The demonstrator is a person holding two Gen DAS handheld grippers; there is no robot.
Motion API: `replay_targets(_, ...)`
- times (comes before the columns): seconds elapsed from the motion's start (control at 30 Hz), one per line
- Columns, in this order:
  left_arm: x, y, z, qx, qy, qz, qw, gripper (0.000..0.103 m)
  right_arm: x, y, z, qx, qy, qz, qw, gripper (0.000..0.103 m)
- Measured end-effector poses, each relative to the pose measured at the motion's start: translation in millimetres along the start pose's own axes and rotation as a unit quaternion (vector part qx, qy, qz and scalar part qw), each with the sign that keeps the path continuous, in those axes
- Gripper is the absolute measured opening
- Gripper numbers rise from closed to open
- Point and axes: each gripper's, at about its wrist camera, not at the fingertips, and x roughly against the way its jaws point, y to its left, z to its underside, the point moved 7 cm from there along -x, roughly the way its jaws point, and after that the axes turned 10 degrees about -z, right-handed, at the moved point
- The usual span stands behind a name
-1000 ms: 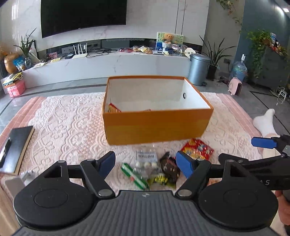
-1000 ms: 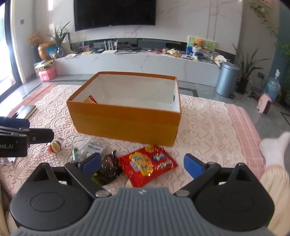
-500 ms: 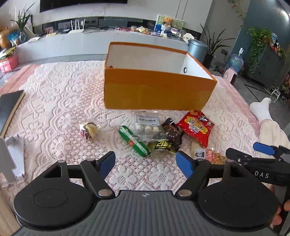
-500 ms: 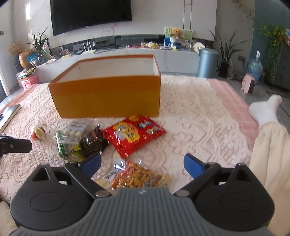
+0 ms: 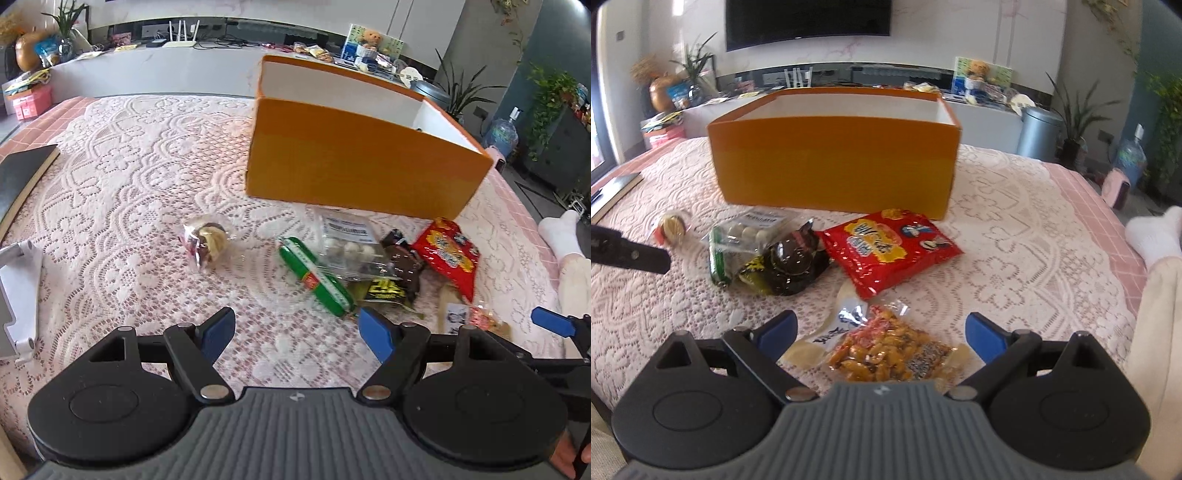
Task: Organize snacks
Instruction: 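Move both tools back over the snack pile beside the box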
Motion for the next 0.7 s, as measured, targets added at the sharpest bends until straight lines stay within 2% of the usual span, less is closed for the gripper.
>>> replay_targets(0.07, -3, 1, 0, 0.0, -0.003, -0.003, 1.0, 0.089, -4, 3, 0, 0.003, -0.003, -0.007, 1.0, 0.095)
replay_targets(0.27, -15, -10, 3, 0.002, -0.001, 0.022, 0.9997, 0.089, -17, -1, 1, -0.003, 0.001, -0.004, 1.0, 0.094)
replay_targets(0.47, -21, -27, 10, -0.021, -0.005, 0.035, 0.9992, 0.088, -26, -12, 14, -0.028, 0.025, 0.01, 0.999, 0.094)
replay_targets(0.6, -23, -35, 14, -0.049, -0.008, 0.038, 0.998, 0.088, -33, -17, 23, -0.046, 0.041, -0.001, 0.998, 0.096)
replay_targets(0.7, -24, -38, 20, -0.062, -0.003, 0.039, 0.9973, 0.088, -33, -14, 27, -0.037, 0.044, 0.0, 0.998, 0.098)
